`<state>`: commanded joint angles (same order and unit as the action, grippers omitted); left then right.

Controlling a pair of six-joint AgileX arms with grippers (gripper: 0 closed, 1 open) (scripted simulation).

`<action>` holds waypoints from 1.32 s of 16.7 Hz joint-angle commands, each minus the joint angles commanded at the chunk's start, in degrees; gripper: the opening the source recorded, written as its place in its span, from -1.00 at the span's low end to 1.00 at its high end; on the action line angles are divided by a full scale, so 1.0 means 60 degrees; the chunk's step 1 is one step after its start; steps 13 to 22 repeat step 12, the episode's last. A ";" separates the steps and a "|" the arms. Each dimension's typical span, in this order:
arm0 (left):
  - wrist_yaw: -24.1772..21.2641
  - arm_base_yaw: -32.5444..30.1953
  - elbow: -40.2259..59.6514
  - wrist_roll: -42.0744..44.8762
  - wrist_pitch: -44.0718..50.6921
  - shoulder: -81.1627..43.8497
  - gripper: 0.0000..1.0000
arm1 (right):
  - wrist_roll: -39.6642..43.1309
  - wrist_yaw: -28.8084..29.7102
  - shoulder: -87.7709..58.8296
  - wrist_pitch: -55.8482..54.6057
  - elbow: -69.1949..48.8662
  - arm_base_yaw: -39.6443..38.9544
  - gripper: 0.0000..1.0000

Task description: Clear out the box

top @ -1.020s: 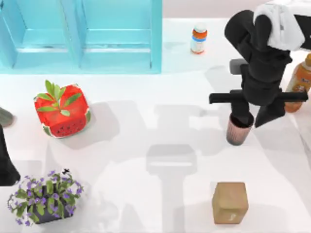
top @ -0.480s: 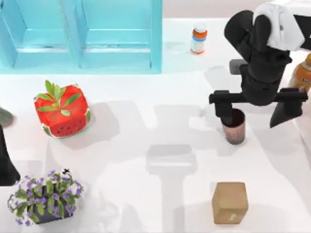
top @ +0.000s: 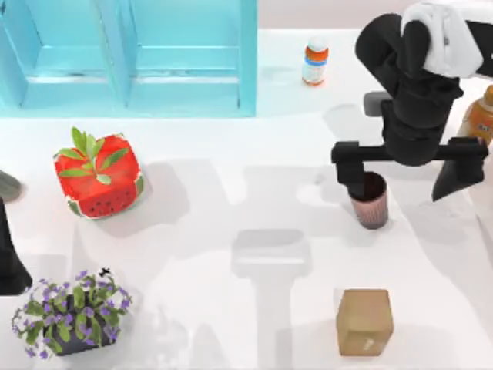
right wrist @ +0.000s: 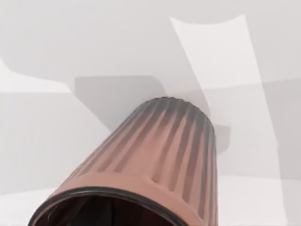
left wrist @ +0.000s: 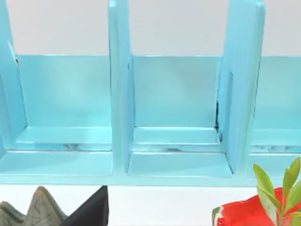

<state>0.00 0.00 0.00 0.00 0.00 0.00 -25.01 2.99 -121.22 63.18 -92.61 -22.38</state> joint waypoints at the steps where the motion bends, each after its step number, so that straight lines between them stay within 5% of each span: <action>1: 0.0000 0.0000 0.0000 0.0000 0.0000 0.0000 1.00 | -0.0001 0.0019 0.0013 0.0188 -0.0190 0.0000 1.00; 10: 0.0000 0.0000 0.0000 0.0000 0.0000 0.0000 1.00 | 0.0039 0.0007 0.0331 0.3284 -0.2985 0.0015 1.00; 22: 0.0000 0.0000 0.0000 0.0000 0.0000 0.0000 1.00 | 0.0037 -0.0018 0.0334 0.3498 -0.3155 0.0027 1.00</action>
